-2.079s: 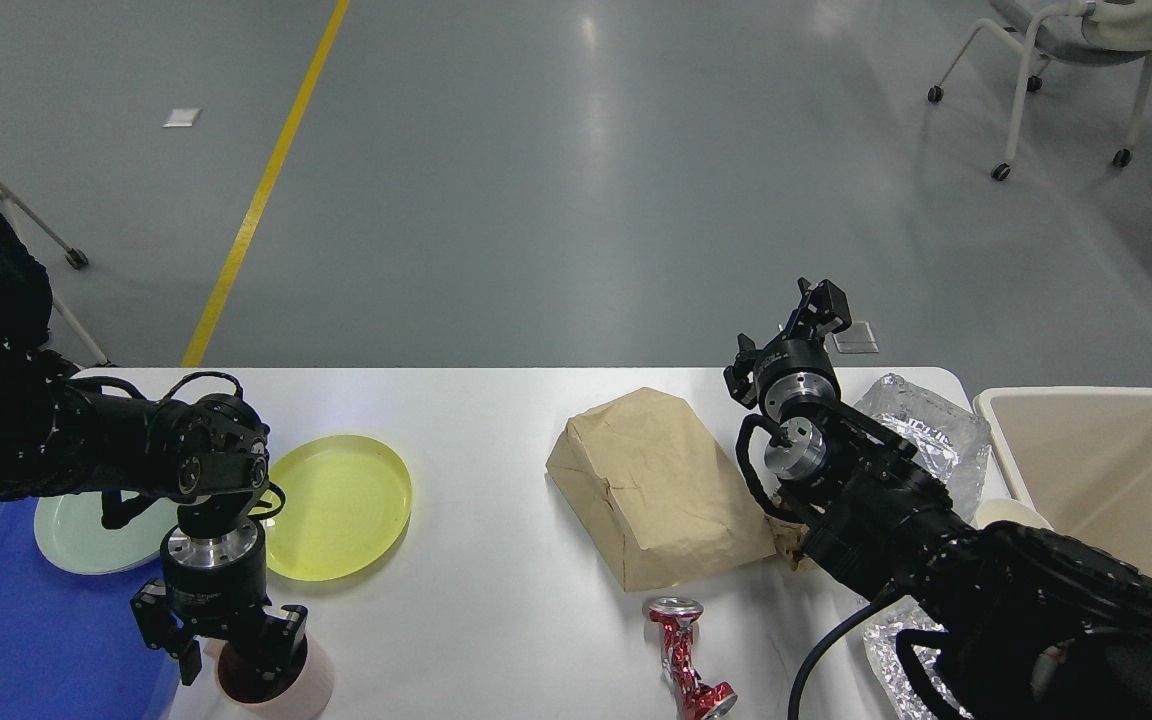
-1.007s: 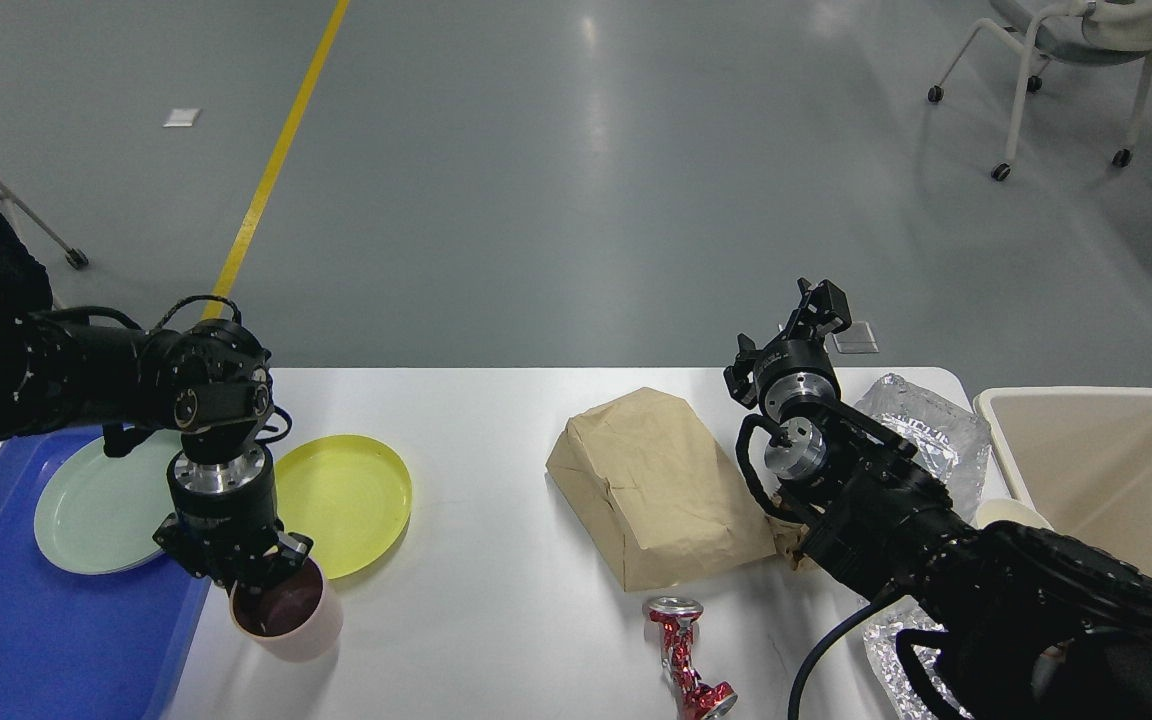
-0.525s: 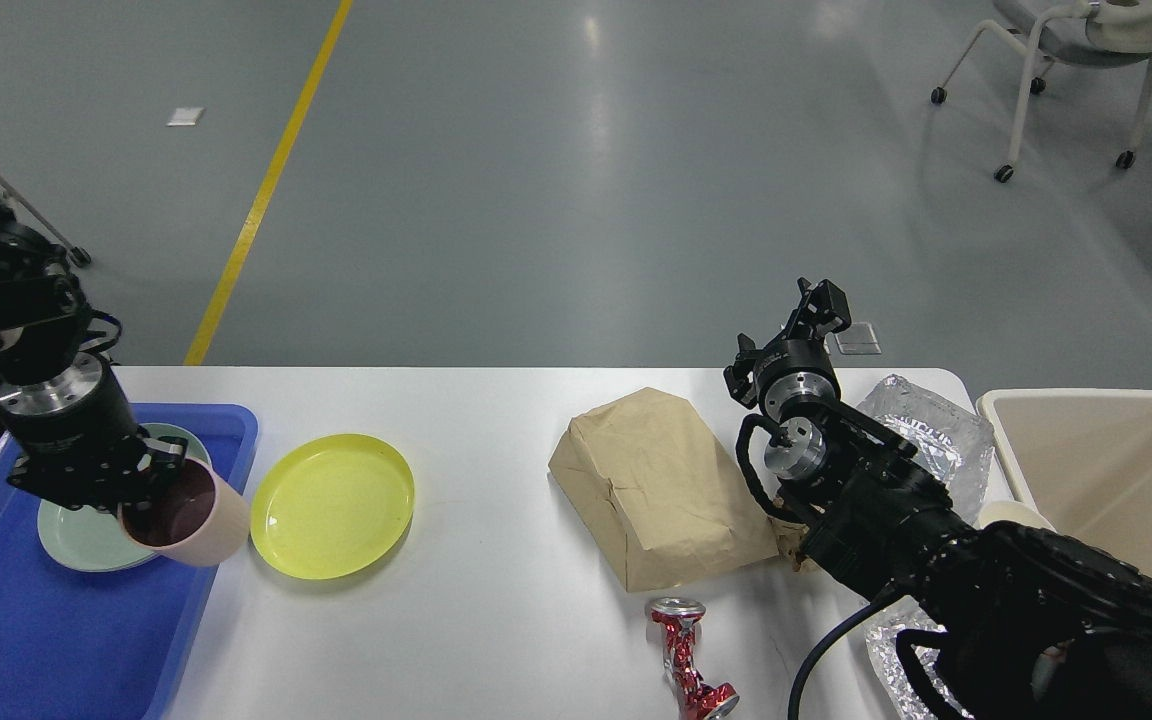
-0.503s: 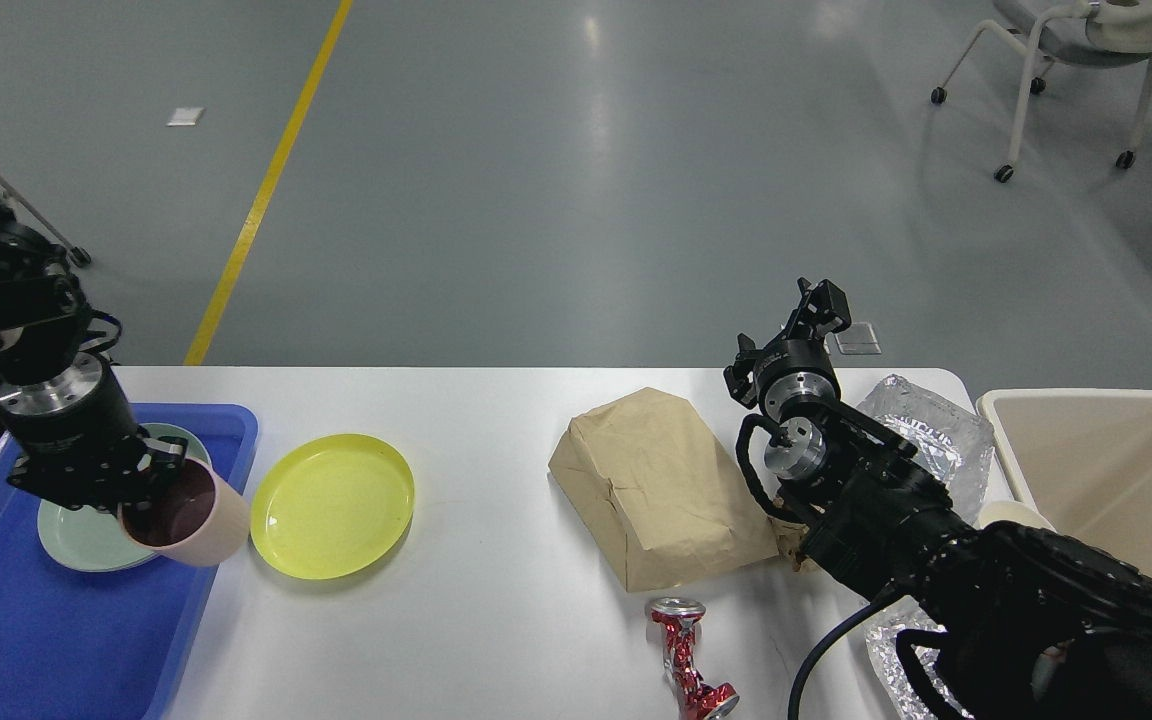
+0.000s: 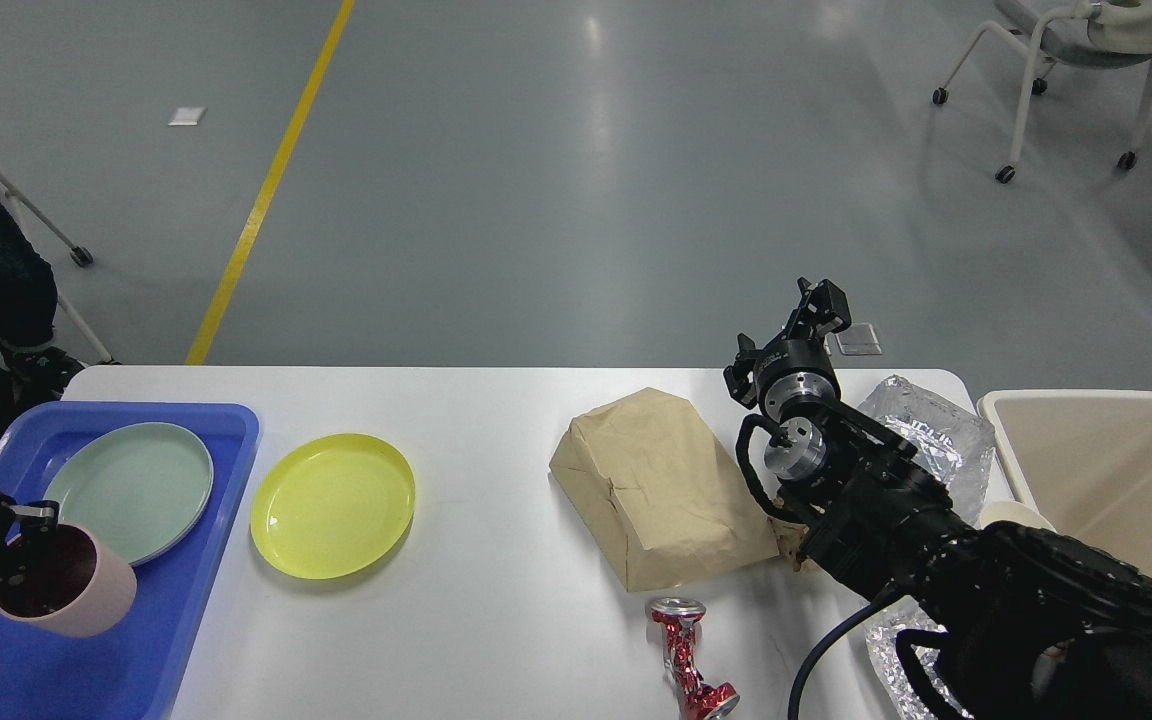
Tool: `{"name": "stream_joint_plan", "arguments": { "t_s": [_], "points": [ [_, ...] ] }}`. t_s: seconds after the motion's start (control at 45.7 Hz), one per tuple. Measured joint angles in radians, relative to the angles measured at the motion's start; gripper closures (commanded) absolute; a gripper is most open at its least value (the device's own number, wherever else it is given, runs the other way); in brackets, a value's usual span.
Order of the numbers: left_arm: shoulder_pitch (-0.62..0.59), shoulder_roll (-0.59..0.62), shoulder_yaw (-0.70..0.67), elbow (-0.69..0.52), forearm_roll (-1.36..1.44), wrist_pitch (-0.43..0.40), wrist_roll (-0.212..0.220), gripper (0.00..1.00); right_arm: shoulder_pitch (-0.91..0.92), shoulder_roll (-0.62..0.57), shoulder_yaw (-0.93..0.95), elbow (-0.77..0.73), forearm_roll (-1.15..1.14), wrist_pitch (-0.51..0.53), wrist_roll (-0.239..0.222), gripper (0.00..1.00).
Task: Tidy desktop
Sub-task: 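Place the pink mug into the blue tray with the left gripper, then move the left gripper to the edge of the yellow plate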
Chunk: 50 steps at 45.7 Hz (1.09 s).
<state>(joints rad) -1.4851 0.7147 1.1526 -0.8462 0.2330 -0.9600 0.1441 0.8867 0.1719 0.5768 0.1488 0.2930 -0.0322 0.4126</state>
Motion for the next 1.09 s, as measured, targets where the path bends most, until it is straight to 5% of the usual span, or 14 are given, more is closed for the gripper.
{"name": "stream_joint_plan", "arguments": {
  "t_s": [0.81, 1.094],
  "points": [
    [0.202, -0.014, -0.082, 0.095, -0.001, 0.000, -0.002, 0.91, 0.000, 0.000, 0.000, 0.000, 0.000, 0.000, 0.000, 0.00],
    [0.209, -0.027, -0.088, 0.093, -0.001, 0.000, -0.005, 0.73, 0.000, 0.000, 0.000, 0.000, 0.000, 0.000, 0.000, 0.00]
  ]
}}
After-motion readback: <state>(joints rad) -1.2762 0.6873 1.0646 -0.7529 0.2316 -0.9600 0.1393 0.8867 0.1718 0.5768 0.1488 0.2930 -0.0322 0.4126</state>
